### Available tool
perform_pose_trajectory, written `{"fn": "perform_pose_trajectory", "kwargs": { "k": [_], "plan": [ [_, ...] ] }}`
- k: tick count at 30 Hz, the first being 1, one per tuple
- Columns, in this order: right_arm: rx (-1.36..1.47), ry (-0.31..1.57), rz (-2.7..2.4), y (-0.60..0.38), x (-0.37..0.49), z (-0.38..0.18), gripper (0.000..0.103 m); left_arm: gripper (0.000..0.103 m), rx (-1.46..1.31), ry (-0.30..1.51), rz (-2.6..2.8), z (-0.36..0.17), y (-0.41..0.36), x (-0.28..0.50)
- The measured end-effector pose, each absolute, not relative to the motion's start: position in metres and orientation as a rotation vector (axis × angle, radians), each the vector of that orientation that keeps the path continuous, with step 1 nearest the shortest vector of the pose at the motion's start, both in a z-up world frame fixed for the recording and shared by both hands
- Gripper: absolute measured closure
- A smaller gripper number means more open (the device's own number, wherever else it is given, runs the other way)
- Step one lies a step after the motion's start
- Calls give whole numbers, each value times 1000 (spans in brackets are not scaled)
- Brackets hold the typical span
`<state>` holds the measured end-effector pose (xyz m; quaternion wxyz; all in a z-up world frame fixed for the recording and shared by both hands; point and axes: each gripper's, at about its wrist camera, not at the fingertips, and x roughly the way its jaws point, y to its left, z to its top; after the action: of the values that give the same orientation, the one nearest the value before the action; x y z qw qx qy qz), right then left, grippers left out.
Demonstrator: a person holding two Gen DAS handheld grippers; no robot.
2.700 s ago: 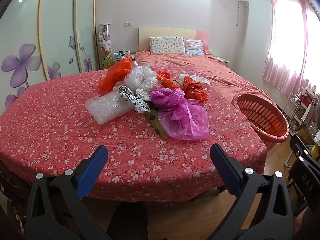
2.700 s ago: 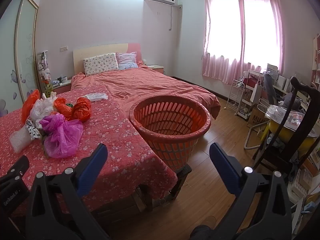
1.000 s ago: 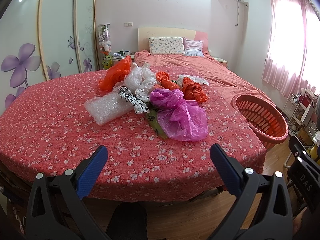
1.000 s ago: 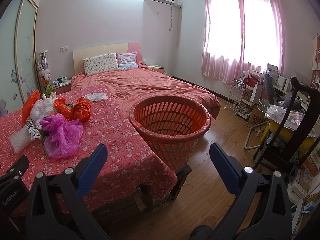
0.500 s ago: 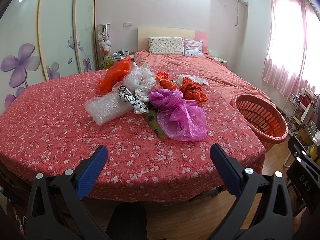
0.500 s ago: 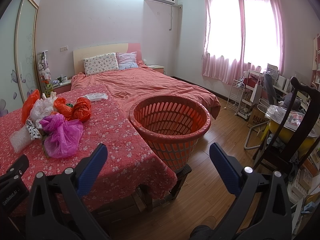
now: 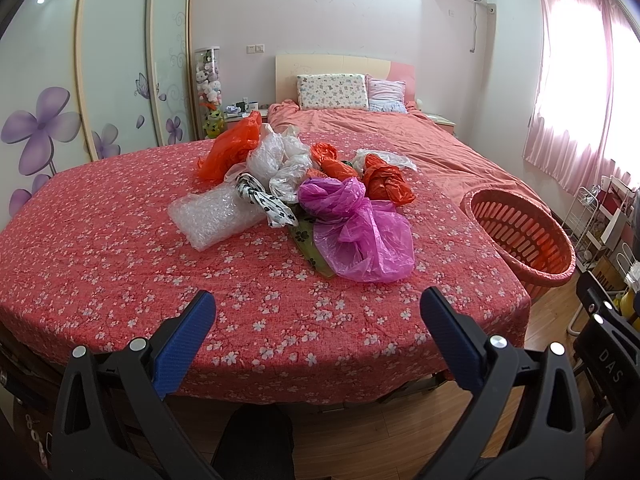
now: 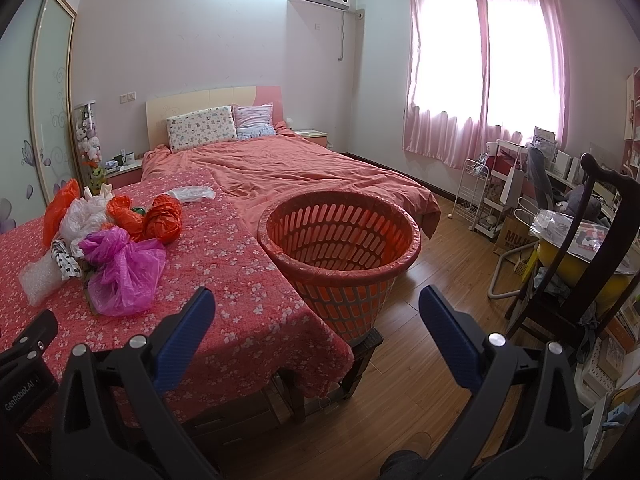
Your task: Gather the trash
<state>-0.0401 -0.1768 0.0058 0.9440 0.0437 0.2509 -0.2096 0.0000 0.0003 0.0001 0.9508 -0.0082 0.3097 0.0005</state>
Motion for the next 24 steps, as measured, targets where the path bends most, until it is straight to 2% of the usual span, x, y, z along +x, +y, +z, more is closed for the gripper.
{"fn": "perform_pose_trajectory", "kwargs": {
  "k": [17, 24],
  "plan": [
    [90, 515, -421, -176, -35, 6, 4, 2, -20, 636, 17, -1, 4, 7],
    [83, 541, -332, -158, 5, 5, 4, 2, -45, 639, 98, -2, 35, 28]
  ]
}}
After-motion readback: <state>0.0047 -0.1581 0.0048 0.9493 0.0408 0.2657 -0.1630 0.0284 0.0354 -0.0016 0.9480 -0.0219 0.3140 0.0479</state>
